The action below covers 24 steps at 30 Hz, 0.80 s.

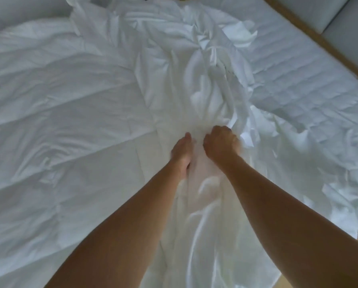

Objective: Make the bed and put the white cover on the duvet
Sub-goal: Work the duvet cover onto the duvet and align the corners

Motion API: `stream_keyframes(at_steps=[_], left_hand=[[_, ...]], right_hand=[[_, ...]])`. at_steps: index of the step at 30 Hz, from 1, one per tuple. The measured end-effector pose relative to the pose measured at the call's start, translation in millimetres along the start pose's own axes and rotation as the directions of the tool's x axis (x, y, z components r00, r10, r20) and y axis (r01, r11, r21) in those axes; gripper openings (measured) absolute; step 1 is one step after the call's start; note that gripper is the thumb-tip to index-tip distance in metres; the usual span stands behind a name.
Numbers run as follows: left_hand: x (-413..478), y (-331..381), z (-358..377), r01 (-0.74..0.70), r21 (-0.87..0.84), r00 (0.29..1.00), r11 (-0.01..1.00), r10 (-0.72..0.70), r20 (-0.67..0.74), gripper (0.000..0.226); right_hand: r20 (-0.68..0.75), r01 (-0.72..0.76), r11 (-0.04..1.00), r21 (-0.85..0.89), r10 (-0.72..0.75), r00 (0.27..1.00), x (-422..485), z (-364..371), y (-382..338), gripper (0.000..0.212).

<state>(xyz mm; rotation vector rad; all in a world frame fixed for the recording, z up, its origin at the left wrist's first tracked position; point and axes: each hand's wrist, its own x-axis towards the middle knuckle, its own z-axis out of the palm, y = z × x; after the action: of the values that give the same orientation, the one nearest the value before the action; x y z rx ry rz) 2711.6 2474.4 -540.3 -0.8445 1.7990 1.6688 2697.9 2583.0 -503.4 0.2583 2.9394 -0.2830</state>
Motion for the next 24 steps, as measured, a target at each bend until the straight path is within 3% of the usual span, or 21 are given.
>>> stream_keyframes(at_steps=[2, 4, 6, 7, 8, 10, 12, 13, 14, 15, 17, 19, 21, 23, 24], left_hand=[[18, 6, -2, 0.054, 0.236, 0.972, 0.970, 0.003, -0.235, 0.050], [34, 7, -11, 0.167, 0.122, 0.904, 0.978, -0.103, -0.416, 0.056], [50, 8, -17, 0.166, -0.120, 0.857, 0.979, -0.203, -0.473, 0.080], [58, 10, -18, 0.101, -0.259, 0.861, 0.961, -0.215, -0.461, 0.081], [60, 17, -16, 0.042, -0.389, 0.886, 0.920, -0.214, -0.411, 0.065], [59, 32, -14, -0.037, -0.581, 0.950, 0.813, -0.152, -0.274, 0.016], [60, 42, -13, -0.005, -0.671, 0.992, 0.742, -0.081, -0.097, 0.025], [60, 44, -15, -0.003, -0.691, 1.000, 0.723, -0.019, -0.024, 0.030], [60, 47, -14, -0.005, -0.697, 0.996, 0.717, 0.066, 0.061, 0.034], [61, 48, -15, -0.027, -0.688, 0.974, 0.725, 0.173, 0.144, 0.035], [62, 51, -14, -0.001, -0.631, 0.931, 0.776, 0.231, 0.282, 0.031], [70, 52, -14, -0.051, -0.569, 0.944, 0.821, 0.225, 0.240, 0.035], [76, 51, -13, -0.143, -0.452, 0.972, 0.880, 0.212, 0.104, 0.035], [85, 46, -11, -0.223, -0.187, 0.973, 0.957, 0.209, -0.095, 0.036], [85, 45, -7, -0.238, -0.060, 0.965, 0.969, 0.228, -0.131, 0.036]], right_hand=[[0.030, -0.024, 0.986, 0.164, 0.019, 0.999, 26, -14, 21, 0.029], [-0.017, -0.096, 0.954, 0.283, 0.105, 0.994, 41, -24, 50, 0.028], [-0.042, -0.230, 0.864, 0.447, 0.277, 0.960, 50, -26, 72, 0.026], [-0.047, -0.276, 0.792, 0.545, 0.358, 0.933, 54, -24, 76, 0.025], [-0.093, -0.259, 0.761, 0.594, 0.386, 0.918, 56, -20, 74, 0.020], [-0.286, -0.083, 0.842, 0.533, 0.272, 0.919, 51, -16, 50, 0.010], [-0.400, 0.149, 0.911, 0.385, 0.019, 0.916, 46, -14, 15, 0.028], [-0.334, 0.220, 0.913, 0.344, -0.101, 0.937, 43, -15, -3, 0.041], [-0.174, 0.214, 0.910, 0.355, -0.160, 0.972, 43, -15, -19, 0.057], [0.016, 0.128, 0.902, 0.412, -0.147, 0.989, 48, -15, -32, 0.068], [0.259, -0.103, 0.862, 0.496, -0.033, 0.965, 63, -9, -38, 0.063], [0.284, -0.148, 0.858, 0.492, 0.002, 0.959, 76, -7, -29, 0.044], [0.247, -0.138, 0.854, 0.502, 0.012, 0.969, 86, -11, -16, 0.031], [0.134, -0.113, 0.823, 0.557, 0.046, 0.990, 94, -20, -6, 0.019], [0.076, -0.098, 0.807, 0.583, 0.066, 0.995, 98, -27, -2, 0.016]])
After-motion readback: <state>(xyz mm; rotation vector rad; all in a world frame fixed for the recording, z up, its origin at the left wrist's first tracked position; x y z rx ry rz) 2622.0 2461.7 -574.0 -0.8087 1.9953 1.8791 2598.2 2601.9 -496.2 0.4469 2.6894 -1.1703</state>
